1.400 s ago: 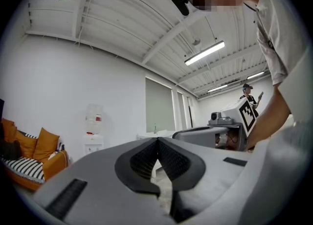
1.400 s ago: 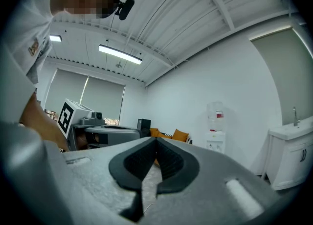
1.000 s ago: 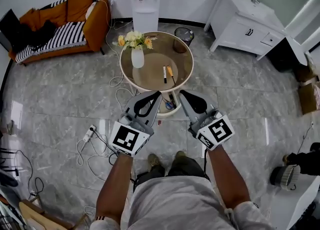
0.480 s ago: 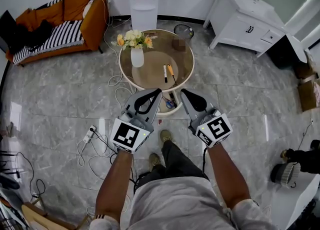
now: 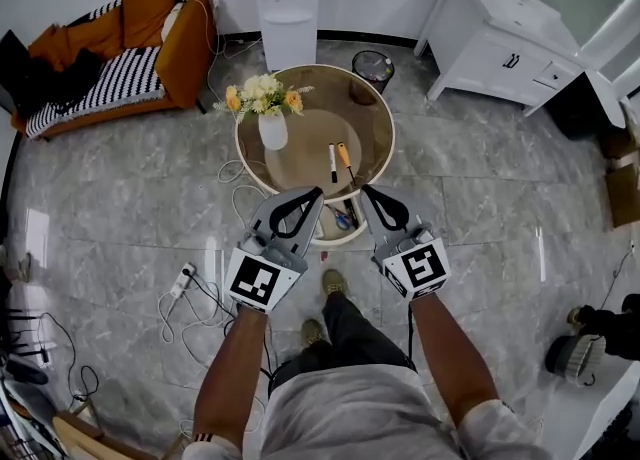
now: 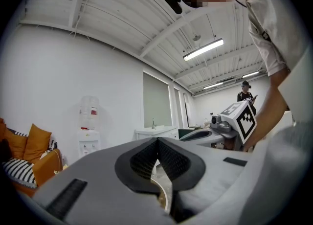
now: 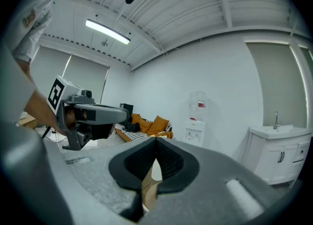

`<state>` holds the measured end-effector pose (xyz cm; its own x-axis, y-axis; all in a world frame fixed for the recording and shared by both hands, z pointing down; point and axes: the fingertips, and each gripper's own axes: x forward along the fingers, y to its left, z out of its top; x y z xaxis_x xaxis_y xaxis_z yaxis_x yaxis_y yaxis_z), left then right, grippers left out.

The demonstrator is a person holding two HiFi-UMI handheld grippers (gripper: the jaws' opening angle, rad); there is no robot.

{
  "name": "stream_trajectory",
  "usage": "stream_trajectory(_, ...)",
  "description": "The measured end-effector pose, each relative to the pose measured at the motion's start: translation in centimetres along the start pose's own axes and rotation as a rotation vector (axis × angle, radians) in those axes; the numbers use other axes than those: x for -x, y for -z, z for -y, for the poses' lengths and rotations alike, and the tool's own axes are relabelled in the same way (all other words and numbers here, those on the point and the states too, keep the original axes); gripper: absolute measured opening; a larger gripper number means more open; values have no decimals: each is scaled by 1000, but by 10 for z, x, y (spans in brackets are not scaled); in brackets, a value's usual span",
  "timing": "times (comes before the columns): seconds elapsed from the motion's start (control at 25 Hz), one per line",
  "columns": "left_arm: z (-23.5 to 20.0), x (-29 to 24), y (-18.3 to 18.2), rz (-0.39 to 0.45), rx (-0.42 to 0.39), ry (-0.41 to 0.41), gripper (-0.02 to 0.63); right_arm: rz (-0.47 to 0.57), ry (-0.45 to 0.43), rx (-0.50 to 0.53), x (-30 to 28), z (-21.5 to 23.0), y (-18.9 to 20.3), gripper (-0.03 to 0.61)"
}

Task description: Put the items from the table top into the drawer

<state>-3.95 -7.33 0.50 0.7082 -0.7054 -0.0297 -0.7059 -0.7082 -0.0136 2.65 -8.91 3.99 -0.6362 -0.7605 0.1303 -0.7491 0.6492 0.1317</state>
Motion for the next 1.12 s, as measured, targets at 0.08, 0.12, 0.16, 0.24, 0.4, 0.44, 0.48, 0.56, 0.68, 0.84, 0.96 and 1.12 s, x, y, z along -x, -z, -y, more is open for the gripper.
stream_trajectory(0.08,-11,-12,9,-8,1,-13,0,-12,5,10,-13,10,10,1)
stream_trajectory(0.12,-17,-17,14,-11,1,-19,0,-18,7,17,-19,14,16,2)
stream_trajectory(0.16,-22,-23,18,-15,0,-25,0,-25,10,23,-25,19,22,2)
stream_trajectory(0.24,-31,-35,29,-25,-3,-34,0,-44,23,28,-36,31,35,2)
stream_trajectory(0.4,-48,-60,50,-50,1,-52,-1,-87,45,7,-56,56,64,2)
stream_trajectory(0.44,-52,-66,56,-57,2,-56,-1,-95,48,1,-61,61,71,2)
stream_trajectory(0.48,-56,-71,62,-64,3,-61,0,-104,50,-4,-66,65,78,2)
stream_trajectory(0.56,-63,-81,75,-77,7,-67,0,-129,54,-10,-74,73,94,2)
stream_trajectory(0.68,-72,-93,97,-99,16,-72,0,-160,57,-15,-86,85,119,2)
stream_trajectory(0.84,-80,-107,124,-120,26,-78,0,-194,48,-13,-99,93,149,3)
stream_trajectory(0.96,-83,-118,144,-136,36,-78,-1,-221,45,-19,-108,100,172,20)
stream_trajectory(1.12,-87,-129,169,-162,50,-83,-1,-263,46,-36,-118,109,203,45)
